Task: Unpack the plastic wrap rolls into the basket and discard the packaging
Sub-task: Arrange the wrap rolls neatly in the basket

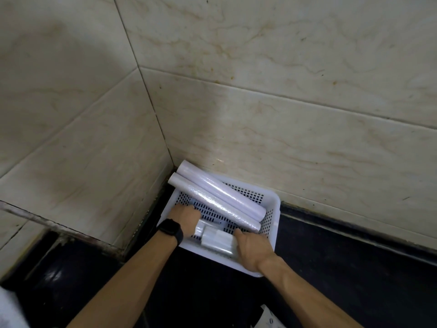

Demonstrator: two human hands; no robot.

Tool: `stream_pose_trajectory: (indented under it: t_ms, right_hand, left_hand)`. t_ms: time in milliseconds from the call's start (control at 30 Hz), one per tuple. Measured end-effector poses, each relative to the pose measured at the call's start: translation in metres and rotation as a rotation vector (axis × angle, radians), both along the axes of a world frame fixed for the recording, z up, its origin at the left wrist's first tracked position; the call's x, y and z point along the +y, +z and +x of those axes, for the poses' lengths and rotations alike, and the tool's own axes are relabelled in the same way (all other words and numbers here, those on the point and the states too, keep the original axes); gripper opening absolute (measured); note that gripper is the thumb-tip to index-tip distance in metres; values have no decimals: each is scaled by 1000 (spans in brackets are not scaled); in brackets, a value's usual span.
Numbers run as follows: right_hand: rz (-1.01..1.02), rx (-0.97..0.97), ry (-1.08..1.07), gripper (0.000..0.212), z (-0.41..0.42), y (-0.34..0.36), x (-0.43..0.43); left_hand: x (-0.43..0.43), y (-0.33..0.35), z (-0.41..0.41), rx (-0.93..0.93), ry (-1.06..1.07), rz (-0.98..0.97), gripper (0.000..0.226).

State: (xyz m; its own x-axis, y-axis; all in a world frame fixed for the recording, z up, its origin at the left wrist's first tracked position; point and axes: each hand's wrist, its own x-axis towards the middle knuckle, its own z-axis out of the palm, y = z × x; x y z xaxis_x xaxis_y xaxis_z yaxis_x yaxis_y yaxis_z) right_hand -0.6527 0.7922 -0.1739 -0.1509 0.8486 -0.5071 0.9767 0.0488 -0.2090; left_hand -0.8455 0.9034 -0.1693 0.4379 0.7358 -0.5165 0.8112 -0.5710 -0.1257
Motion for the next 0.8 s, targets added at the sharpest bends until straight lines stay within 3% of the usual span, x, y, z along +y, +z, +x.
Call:
stream_pose_trajectory:
  t_ms: [167,300,400,467,633,800]
  right_hand:
    - [-17,103,-84,36,-4,-2,4]
    - [-76,119,-59,48,-32,-9,23]
    - [-42,119,-58,46,-57,-12,38]
    - [-40,123,-80,44,-69,-16,46]
    - [-109,195,-181,48,-79,-21,56]
    - [-110,280,-248,61,-72,-11,50]
  left_hand:
    - [0,50,-40,-167,113,275,26]
    - [-6,72,-80,-366,320,211,17]
    - [-17,73,-103,-455,427,129,18]
    - [-26,69,-115,-510,451,124,7]
    - [-36,64,-122,-611,473,140,5]
    - [-29,59,-109,-639,464,67,20]
